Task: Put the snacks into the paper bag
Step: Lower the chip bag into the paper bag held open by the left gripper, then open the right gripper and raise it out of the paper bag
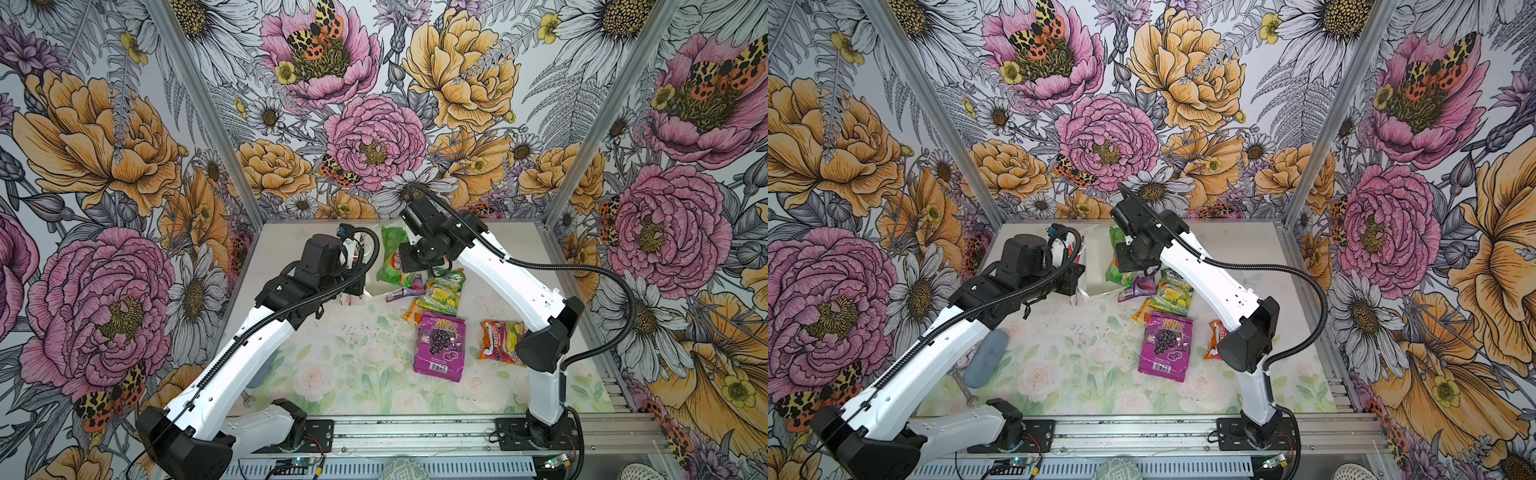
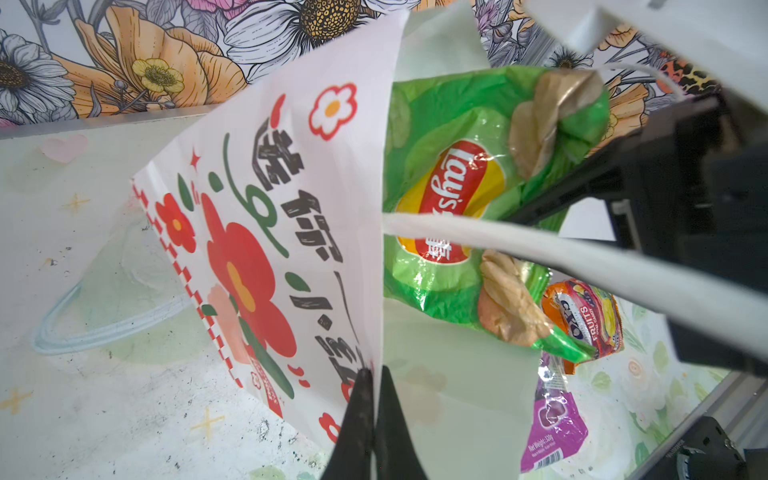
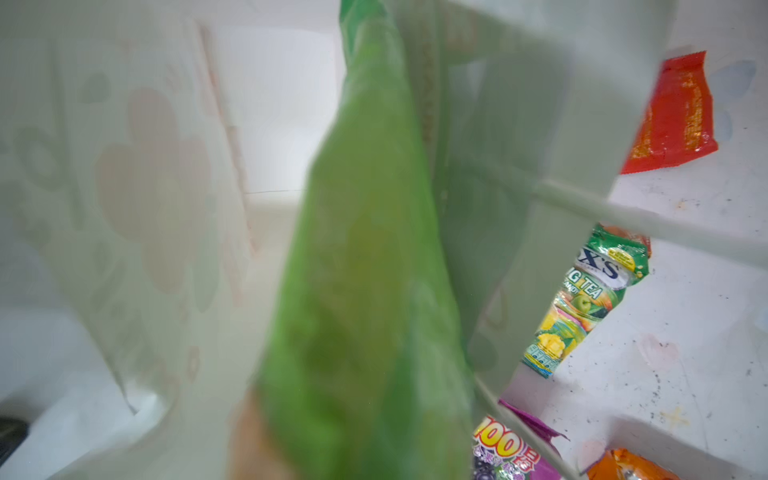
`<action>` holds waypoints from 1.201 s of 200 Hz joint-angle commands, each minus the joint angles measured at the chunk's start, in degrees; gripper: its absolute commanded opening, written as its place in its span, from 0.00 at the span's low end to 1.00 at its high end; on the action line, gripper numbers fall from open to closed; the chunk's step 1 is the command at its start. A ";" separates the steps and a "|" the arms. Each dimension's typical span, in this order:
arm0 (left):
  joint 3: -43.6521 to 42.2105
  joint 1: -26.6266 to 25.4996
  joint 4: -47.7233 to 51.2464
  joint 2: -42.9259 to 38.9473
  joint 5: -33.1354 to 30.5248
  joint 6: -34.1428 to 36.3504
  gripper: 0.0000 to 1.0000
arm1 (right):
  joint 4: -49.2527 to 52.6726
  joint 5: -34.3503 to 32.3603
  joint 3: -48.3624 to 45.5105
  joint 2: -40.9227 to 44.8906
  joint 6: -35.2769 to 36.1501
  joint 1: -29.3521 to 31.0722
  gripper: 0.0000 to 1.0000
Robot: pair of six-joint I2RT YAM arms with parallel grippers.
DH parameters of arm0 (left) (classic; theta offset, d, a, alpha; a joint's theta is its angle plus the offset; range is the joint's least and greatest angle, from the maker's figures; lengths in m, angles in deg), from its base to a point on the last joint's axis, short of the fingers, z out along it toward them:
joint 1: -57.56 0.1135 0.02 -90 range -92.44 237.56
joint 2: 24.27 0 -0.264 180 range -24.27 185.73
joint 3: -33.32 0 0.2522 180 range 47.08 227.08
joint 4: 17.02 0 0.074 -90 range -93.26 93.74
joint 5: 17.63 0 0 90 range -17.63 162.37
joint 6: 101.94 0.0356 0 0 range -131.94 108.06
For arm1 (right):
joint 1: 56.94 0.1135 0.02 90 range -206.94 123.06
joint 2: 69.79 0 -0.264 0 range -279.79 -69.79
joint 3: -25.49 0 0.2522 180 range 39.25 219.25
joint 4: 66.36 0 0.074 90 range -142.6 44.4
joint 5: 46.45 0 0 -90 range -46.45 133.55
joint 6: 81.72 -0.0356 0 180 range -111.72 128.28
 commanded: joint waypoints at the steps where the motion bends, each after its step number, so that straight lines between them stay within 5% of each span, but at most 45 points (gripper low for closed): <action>1: 1.18 0.49 0.18 0.88 2.37 0.53 0.00 | -0.59 -0.18 4.22 -1.98 1.54 1.17 0.03; 95: 1.34 -0.72 -0.22 1.83 6.24 -0.14 0.00 | 1.85 -4.69 10.01 -8.36 1.49 -0.68 0.07; 155: 1.07 -0.39 -0.15 1.79 -0.16 -0.89 0.00 | 1.95 3.16 11.27 -8.51 2.70 2.60 0.08; 240: 0.81 1.11 -0.53 0.73 -0.61 -1.28 0.00 | 1.44 -0.10 11.20 -10.45 0.93 -0.12 0.14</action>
